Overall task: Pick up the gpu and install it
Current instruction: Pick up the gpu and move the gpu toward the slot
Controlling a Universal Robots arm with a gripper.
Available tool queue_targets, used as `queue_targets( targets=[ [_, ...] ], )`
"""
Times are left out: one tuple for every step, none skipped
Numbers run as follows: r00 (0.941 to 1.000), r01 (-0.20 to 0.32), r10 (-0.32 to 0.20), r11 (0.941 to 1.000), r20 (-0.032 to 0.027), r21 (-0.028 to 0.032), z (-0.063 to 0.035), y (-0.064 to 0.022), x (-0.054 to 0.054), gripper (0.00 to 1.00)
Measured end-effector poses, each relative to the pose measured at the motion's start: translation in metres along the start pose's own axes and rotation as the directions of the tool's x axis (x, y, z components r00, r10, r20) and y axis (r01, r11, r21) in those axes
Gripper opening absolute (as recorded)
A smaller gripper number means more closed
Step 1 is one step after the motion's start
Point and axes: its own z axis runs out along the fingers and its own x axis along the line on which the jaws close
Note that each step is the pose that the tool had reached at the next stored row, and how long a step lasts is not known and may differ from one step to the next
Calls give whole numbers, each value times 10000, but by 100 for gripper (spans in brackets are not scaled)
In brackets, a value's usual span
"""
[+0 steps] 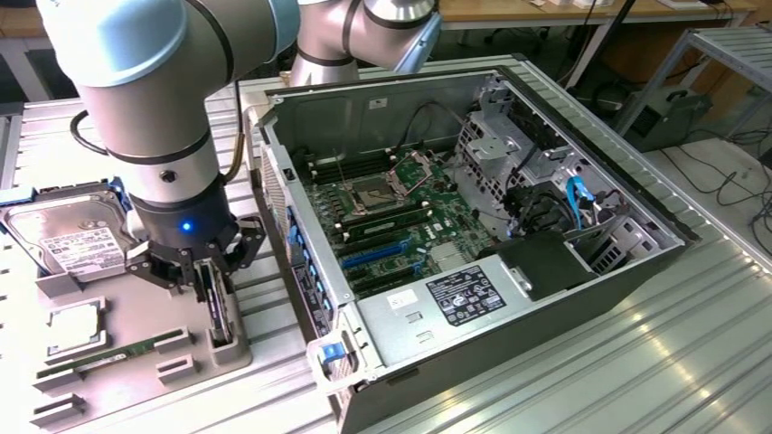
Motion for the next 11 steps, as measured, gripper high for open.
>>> queue_targets(
  targets=[
    [10000,0,0,10000,0,5,1,-1,0,36],
    [10000,-1,1,10000,1,7,3,-4,0,36],
    [10000,-1,1,10000,1,11,4,-9,0,36],
    [10000,-2,2,10000,1,13,4,-11,0,36],
    [10000,-3,3,10000,1,17,5,-14,0,36],
    [10000,-2,2,10000,1,20,5,-15,0,36],
    [10000,-1,1,10000,1,21,5,-16,0,36],
    [10000,-1,1,10000,1,23,6,-17,0,36],
    [10000,-1,1,10000,1,26,6,-17,0,36],
    [10000,-1,1,10000,0,28,6,-17,0,36],
    [10000,-1,1,10000,0,29,7,-17,0,36]
  ],
)
